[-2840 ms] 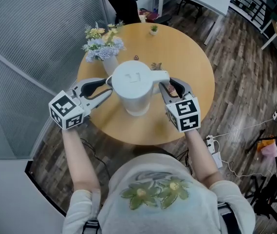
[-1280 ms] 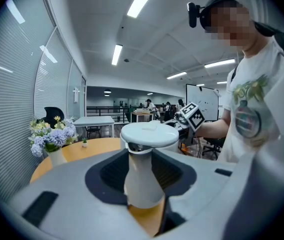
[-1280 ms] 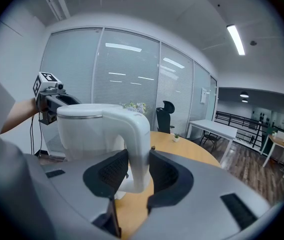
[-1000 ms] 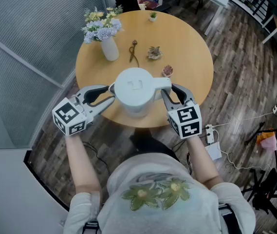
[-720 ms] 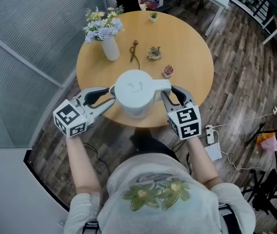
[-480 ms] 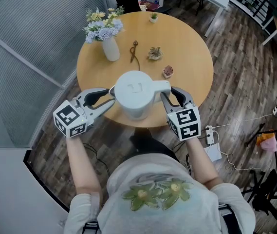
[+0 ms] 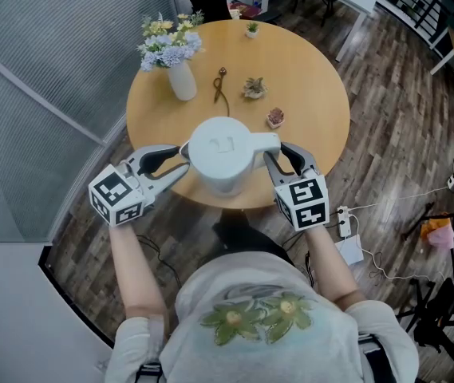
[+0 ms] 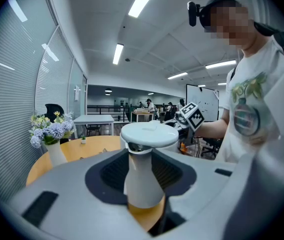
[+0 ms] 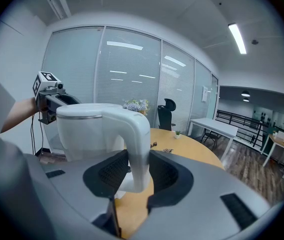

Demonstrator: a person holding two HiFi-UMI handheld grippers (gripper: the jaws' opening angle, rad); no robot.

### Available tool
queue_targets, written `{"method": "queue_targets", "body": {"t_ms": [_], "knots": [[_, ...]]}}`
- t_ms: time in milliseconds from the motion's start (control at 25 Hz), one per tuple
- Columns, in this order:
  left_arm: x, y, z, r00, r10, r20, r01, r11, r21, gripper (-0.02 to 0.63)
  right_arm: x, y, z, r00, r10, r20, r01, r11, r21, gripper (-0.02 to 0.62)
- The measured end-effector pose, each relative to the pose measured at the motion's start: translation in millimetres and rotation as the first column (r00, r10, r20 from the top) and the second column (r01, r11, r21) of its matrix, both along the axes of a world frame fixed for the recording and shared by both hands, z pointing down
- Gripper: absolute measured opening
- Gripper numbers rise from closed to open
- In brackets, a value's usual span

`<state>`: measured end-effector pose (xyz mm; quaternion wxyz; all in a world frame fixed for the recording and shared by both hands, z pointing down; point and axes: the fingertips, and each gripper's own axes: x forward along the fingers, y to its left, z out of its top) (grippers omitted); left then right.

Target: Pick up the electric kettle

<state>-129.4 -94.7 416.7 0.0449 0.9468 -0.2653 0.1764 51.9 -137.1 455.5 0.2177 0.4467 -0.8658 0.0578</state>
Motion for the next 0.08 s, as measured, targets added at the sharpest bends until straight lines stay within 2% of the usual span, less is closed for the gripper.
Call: {"method": "queue_targets", "body": {"t_ms": [80], "knots": [[-0.4,-0.3,-0.1,1.0,0.0,0.001,0.0,1.0,0.0,0.144,-0.1,-0.7,-0.2,1.0,0.001,-0.001,-0.001,1.0,0.001,0.143]]}}
